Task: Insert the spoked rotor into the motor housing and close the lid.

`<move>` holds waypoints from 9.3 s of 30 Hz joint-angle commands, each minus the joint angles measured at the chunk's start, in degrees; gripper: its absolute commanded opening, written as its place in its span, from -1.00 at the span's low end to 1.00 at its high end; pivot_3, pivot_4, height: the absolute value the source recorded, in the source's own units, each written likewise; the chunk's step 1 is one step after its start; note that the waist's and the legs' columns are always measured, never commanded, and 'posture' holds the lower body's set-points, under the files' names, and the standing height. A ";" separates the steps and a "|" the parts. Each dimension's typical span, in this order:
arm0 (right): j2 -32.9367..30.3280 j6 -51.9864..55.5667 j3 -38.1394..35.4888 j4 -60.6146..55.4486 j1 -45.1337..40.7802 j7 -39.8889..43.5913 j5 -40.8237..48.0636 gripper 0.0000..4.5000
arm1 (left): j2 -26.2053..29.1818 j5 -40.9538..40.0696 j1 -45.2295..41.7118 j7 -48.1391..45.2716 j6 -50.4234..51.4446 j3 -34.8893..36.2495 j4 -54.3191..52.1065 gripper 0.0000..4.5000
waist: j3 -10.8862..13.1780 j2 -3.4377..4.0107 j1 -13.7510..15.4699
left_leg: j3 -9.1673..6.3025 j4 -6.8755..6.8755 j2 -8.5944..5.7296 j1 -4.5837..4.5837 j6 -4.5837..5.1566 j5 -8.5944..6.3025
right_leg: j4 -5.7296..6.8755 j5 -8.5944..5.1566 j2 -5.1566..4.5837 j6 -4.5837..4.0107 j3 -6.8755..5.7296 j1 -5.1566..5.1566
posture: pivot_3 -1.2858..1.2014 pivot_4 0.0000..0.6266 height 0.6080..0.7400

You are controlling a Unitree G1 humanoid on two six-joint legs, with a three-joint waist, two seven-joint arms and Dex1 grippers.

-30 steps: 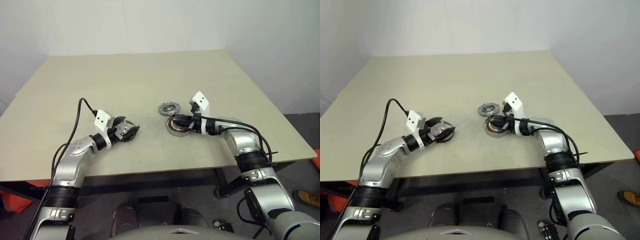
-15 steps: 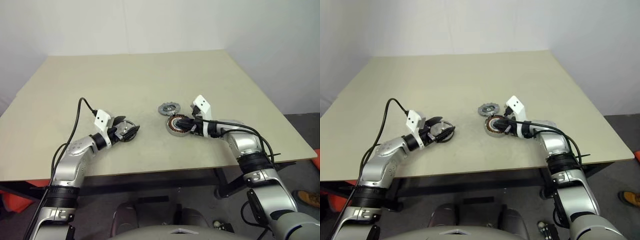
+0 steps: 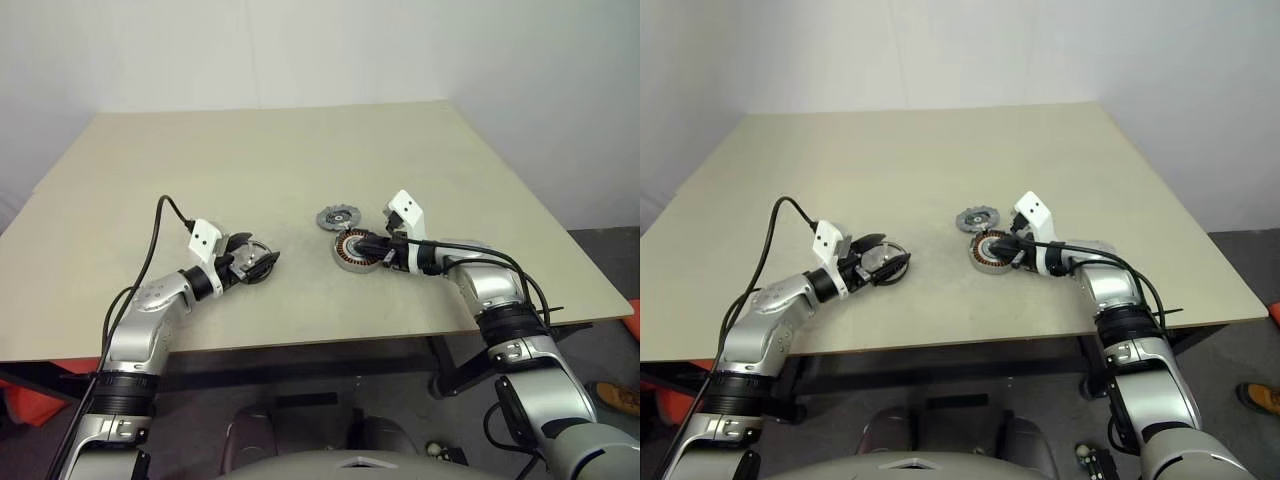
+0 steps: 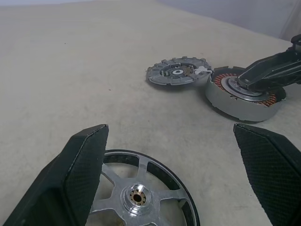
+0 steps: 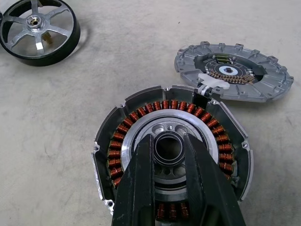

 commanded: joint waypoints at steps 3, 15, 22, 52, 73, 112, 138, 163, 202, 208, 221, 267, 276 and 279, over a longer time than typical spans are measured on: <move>-0.15 -0.76 -0.38 0.08 -1.22 -0.35 -0.32 -0.15 | 0.39 -1.13 -0.19 -0.95 0.00 0.42 -2.63 1.00 | 0.00 0.00 -0.01 | 0.00 0.01 0.00 0.04 0.00 0.00 | 0.01 0.00 0.00 0.00 0.00 0.03 | 0.03 -1.00 1.00; -0.64 -1.02 -1.84 -2.51 -1.59 -0.61 0.99 0.98 | 0.46 -1.06 -0.29 -1.67 0.23 0.52 -2.57 1.00 | 0.00 0.00 0.06 | -0.02 0.07 0.00 0.09 -0.01 0.01 | 0.04 0.00 -0.01 0.00 0.00 0.11 | 0.03 -1.00 1.00; -0.28 -0.61 -2.91 -3.51 -1.82 -1.19 2.07 0.98 | 0.49 -0.94 -0.34 -1.81 0.13 0.53 -2.46 1.00 | 0.00 0.00 0.03 | -0.02 0.07 0.01 0.08 -0.01 0.01 | 0.04 0.00 0.00 0.00 0.00 0.10 | 0.03 -1.00 1.00; -1.81 -1.21 -1.56 -7.48 1.65 0.46 0.87 0.25 | 0.37 -0.42 -0.45 -1.42 -0.29 0.44 -2.09 1.00 | 0.00 0.00 -0.02 | -0.02 0.06 0.01 0.09 -0.01 0.01 | 0.04 0.00 0.00 0.00 0.00 0.10 | 0.03 -1.00 1.00; -1.80 -1.87 -0.11 -6.33 1.90 1.55 -0.09 -0.98 | 0.48 -0.26 -0.35 -1.21 -0.62 0.65 -1.93 1.00 | 0.00 0.00 -0.02 | -0.02 0.07 0.01 0.10 -0.01 0.01 | 0.06 0.00 0.00 0.00 0.00 0.10 | 0.03 -1.00 1.00; -1.33 -4.48 -0.21 0.85 0.15 -1.86 -2.48 -0.98 | 0.79 -0.21 -0.14 -0.87 -0.52 0.85 -2.01 1.00 | -0.01 -0.02 -0.03 | -0.03 0.10 0.00 0.19 -0.02 0.02 | 0.11 0.00 0.00 0.00 0.00 0.19 | 0.03 -1.00 1.00; -1.13 -3.63 -3.08 -6.45 -2.90 -3.22 0.62 -0.98 | -0.86 -21.03 2.65 14.05 33.10 16.06 -5.66 1.00 | -0.02 -0.03 0.02 | -0.04 0.13 0.00 0.17 -0.02 0.02 | 0.13 0.00 0.01 0.00 -0.01 0.18 | 0.03 -1.00 1.00; -1.66 -4.13 -2.90 -5.07 -3.70 -5.30 -0.25 -1.00 | -8.46 -26.15 0.06 19.37 38.47 18.50 -1.87 -0.33 | -0.02 -0.03 -0.06 | -0.07 0.16 -0.02 0.21 0.02 -0.01 | 0.03 0.00 0.00 0.01 -0.03 0.30 | 0.03 -1.00 1.00; -6.31 -4.84 -6.43 6.75 -7.06 -25.68 -9.14 -1.00 | -23.78 -24.78 -27.81 13.93 34.24 9.95 32.09 -0.36 | 0.03 -0.12 0.09 | -0.07 0.16 -0.13 0.07 -0.01 0.03 | -0.10 0.05 -0.02 0.07 0.01 0.26 | 0.03 -1.00 1.00; -6.40 -3.93 -7.23 4.36 -5.43 -26.12 -8.93 -1.00 | -24.47 -20.47 -32.04 10.30 31.84 8.72 39.28 -0.36 | 0.04 -0.12 0.37 | -0.07 0.17 -0.20 0.10 0.02 0.01 | -0.12 0.05 -0.10 0.07 0.00 0.33 | 0.03 -1.00 1.00; -5.93 -3.43 -7.47 2.82 -4.54 -26.47 -9.02 -1.00 | -25.39 -16.77 -35.46 5.64 31.40 8.64 42.97 -0.36 | 0.05 -0.13 0.49 | -0.07 0.16 -0.96 0.10 0.38 -0.16 | -0.15 0.08 -0.91 0.14 -0.07 0.42 | 0.03 -1.00 1.00; -3.44 -1.06 -5.41 -20.27 6.14 -7.77 3.93 -1.00 | -16.30 -17.65 -15.22 6.04 32.67 9.28 10.58 0.46 | 0.05 -0.11 0.15 | -0.04 0.06 -0.94 0.00 0.95 -0.43 | -0.96 0.27 -1.01 0.45 -0.15 0.69 | 0.03 -1.00 1.00; -4.86 0.13 -3.52 -22.75 9.84 -4.66 3.31 -1.00 | -15.09 -17.98 -13.90 6.41 31.70 10.02 9.84 0.46 | 0.05 -0.11 0.11 | -0.05 0.03 -0.94 0.00 0.93 -0.43 | -0.99 0.27 -1.00 0.47 -0.15 0.69 | 0.03 -1.00 1.00; -5.02 0.10 -3.80 -22.49 9.67 -4.76 3.33 -1.00 | -14.66 -18.01 -13.80 6.27 31.36 10.11 10.16 0.46 | 0.05 -0.11 0.04 | -0.04 0.02 -0.94 0.01 0.92 -0.42 | -0.99 0.27 -0.99 0.47 -0.15 0.69 | 0.03 -1.00 1.00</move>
